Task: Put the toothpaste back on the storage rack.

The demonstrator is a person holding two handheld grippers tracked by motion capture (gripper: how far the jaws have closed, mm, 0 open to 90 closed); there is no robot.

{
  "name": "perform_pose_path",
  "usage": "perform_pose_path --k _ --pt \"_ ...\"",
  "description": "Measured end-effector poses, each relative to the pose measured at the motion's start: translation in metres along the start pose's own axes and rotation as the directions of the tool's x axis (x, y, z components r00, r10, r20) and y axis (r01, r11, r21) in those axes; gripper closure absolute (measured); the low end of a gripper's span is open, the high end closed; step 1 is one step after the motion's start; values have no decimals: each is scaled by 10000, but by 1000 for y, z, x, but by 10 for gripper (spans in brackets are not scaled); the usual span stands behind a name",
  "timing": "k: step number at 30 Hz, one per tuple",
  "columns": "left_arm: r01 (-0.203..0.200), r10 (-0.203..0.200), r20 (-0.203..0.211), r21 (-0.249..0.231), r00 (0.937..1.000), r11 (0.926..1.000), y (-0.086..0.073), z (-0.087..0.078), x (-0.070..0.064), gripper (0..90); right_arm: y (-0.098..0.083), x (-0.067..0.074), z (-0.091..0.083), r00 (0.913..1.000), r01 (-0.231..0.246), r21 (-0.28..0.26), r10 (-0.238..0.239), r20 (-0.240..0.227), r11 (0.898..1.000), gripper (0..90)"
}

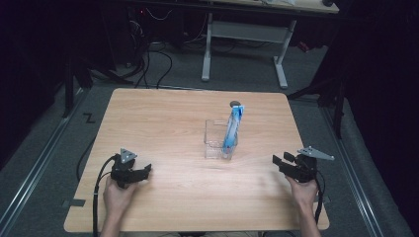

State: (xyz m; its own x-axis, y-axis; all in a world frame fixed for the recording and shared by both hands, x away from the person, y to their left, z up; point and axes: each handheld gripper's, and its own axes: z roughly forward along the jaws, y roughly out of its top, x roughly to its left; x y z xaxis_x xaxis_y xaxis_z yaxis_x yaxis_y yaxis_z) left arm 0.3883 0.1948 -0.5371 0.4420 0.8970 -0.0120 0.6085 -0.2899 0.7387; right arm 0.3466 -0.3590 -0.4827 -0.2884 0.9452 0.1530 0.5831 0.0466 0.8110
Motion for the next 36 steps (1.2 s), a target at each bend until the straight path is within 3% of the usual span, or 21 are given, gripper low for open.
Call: perform_pose_path --k 17,22,36 --pt "2 -2 -1 -2 10000 10000 0 0 0 245 -8 11 27 9981 506 794 -532 310 9956 435" --pt "0 0 1 0 10000 10000 0 0 0 244 -10 15 38 9950 826 1071 -879 464 9908 432" --pt "-3 3 3 0 10000 10000 0 0 0 244 -16 20 55 9901 1127 1527 -1239 658 9818 419"
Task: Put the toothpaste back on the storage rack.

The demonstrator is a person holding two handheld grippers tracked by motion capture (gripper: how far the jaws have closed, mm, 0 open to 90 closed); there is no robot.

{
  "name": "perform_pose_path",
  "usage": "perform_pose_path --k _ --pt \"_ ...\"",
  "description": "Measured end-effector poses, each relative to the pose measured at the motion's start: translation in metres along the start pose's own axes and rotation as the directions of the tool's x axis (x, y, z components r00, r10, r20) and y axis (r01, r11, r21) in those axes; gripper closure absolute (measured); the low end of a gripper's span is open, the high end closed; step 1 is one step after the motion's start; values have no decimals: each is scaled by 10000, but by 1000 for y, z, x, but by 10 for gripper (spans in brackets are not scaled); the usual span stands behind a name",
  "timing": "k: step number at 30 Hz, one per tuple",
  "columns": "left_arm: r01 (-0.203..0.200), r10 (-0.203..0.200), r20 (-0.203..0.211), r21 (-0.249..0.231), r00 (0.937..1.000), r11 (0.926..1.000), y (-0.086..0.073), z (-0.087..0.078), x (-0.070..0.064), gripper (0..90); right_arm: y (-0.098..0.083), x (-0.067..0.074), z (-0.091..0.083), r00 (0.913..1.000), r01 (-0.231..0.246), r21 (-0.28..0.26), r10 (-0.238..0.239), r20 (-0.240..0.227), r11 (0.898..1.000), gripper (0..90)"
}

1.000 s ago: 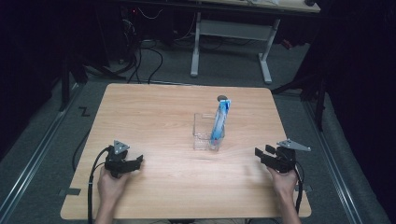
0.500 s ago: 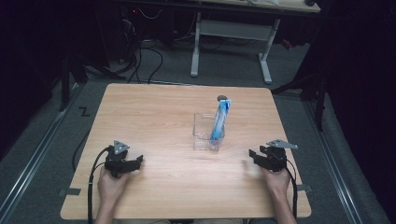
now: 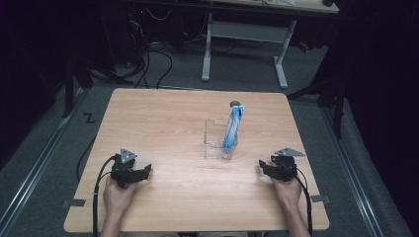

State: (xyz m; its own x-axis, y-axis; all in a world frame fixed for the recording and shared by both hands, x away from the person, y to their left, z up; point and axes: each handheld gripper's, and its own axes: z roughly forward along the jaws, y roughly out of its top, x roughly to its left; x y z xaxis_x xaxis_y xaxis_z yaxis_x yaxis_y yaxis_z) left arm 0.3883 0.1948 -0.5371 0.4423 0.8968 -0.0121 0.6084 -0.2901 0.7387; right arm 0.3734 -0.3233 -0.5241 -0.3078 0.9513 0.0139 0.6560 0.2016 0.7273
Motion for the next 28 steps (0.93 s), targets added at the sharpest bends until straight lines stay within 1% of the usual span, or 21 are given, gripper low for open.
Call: perform_pose_path --k 4,8,9,10,15,28 --pt "-2 2 1 0 10000 10000 0 0 0 243 -1 1 4 10000 84 137 -85 45 9999 414" --pt "4 -4 0 -5 10000 10000 0 0 0 243 -2 2 6 9999 111 65 -112 130 9999 408" --pt "-5 5 0 1 10000 10000 0 0 0 243 -2 3 6 9994 278 33 -278 222 9996 401" --pt "-4 4 -1 1 10000 10000 0 0 0 243 -3 3 6 9993 286 -32 -285 225 9996 399" --pt "-9 9 -5 5 10000 10000 0 0 0 243 -3 3 6 9994 218 -3 -218 285 9998 376" --pt "-7 7 -6 3 10000 10000 0 0 0 243 -3 3 6 9994 218 1 -218 282 9998 366"
